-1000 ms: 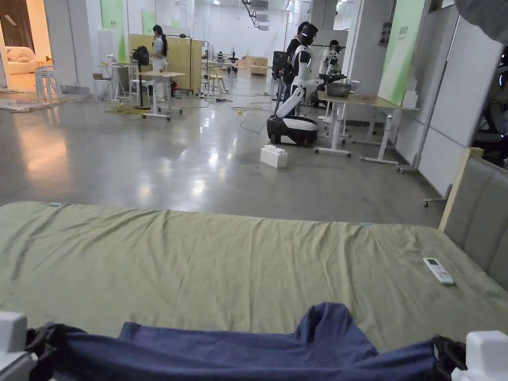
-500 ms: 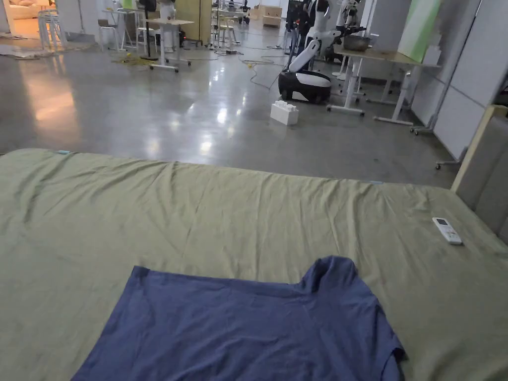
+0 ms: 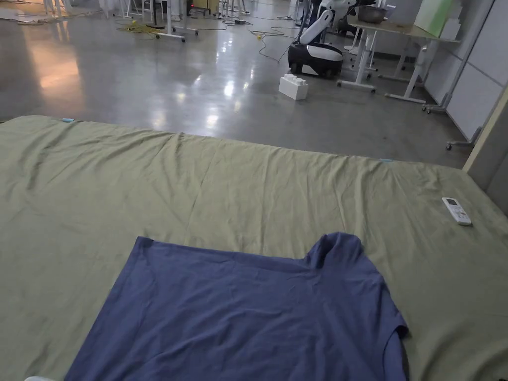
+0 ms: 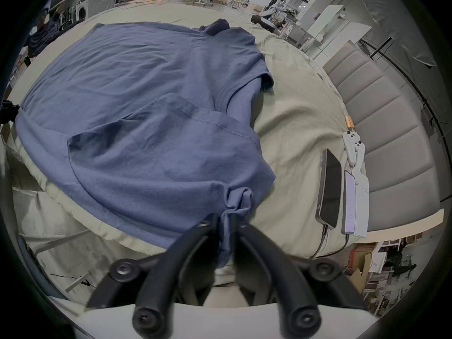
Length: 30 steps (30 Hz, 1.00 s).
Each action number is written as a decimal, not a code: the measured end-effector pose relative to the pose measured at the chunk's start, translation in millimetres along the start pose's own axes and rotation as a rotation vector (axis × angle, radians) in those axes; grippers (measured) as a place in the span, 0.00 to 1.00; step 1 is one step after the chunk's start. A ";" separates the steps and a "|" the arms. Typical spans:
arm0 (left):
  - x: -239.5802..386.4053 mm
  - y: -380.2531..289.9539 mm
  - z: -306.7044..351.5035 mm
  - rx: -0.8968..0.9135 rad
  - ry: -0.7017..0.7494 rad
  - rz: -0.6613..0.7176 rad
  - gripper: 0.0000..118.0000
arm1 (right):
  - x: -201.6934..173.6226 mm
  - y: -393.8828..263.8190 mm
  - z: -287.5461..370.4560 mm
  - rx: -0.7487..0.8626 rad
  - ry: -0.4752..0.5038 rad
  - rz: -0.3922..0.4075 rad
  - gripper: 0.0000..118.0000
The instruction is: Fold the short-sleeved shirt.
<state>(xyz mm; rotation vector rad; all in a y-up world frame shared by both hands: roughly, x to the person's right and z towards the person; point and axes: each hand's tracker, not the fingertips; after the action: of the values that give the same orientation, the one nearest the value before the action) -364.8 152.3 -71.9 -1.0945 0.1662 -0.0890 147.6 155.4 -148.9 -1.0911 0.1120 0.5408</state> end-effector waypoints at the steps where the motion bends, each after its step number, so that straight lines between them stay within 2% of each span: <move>1: -0.1 0.9 1.3 0.000 0.003 0.001 0.12 | 1.3 -0.6 2.1 0.002 -0.013 0.004 0.33; 2: -0.3 3.8 4.3 -0.002 0.011 0.005 0.21 | 4.0 -0.2 5.6 0.009 -0.029 -0.008 0.40; 3: -3.8 4.1 2.2 -0.004 0.033 0.017 0.32 | 8.4 0.7 10.1 0.027 -0.044 -0.030 0.52; 4: -5.3 6.1 4.3 -0.004 0.050 0.024 0.38 | 12.8 2.1 14.5 0.048 -0.049 -0.056 0.58; 6: -10.6 14.6 16.7 0.059 0.035 0.065 0.41 | 24.4 8.0 29.8 0.146 -0.048 -0.139 0.59; 8: -10.1 27.8 37.0 0.175 0.014 0.121 0.49 | 34.0 17.6 48.1 0.286 -0.031 -0.235 0.59; 10: -7.5 43.6 53.3 0.299 -0.024 0.162 0.53 | 37.5 29.9 66.0 0.428 -0.031 -0.310 0.59; 14: 7.7 75.0 84.2 0.534 -0.049 0.185 0.53 | 26.4 53.0 95.3 0.688 -0.067 -0.381 0.62; 17: 24.3 88.8 100.6 0.657 -0.035 0.180 0.44 | 9.9 64.7 109.6 0.842 -0.164 -0.401 0.57; 19: 36.0 90.5 109.1 0.738 -0.007 0.178 0.27 | 2.4 68.2 116.9 0.917 -0.181 -0.392 0.34; 20: 41.3 90.5 112.6 0.763 -0.001 0.172 0.19 | 0.2 68.3 117.2 0.914 -0.154 -0.416 0.21; 21: 45.5 90.1 115.8 0.784 -0.006 0.168 0.14 | -2.8 69.1 116.7 0.921 -0.146 -0.426 0.13; 23: 44.0 88.4 111.5 0.829 -0.024 0.175 0.06 | -5.7 67.6 119.1 0.960 -0.124 -0.429 0.08; 24: 44.0 86.9 111.8 0.864 -0.033 0.162 0.05 | -7.1 67.1 119.8 0.962 -0.119 -0.426 0.03; 27: 52.9 85.7 122.7 0.877 0.021 0.129 0.03 | -12.4 66.6 122.2 1.005 -0.152 -0.354 0.01; 30: 50.1 84.2 125.6 0.880 0.029 0.128 0.03 | -11.5 68.8 119.6 0.997 -0.138 -0.361 0.01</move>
<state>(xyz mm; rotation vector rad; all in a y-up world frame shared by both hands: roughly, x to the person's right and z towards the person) -294.0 293.1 -95.1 -0.2044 0.1951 -0.0531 84.5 278.6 -144.7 -0.0884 0.0478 0.1724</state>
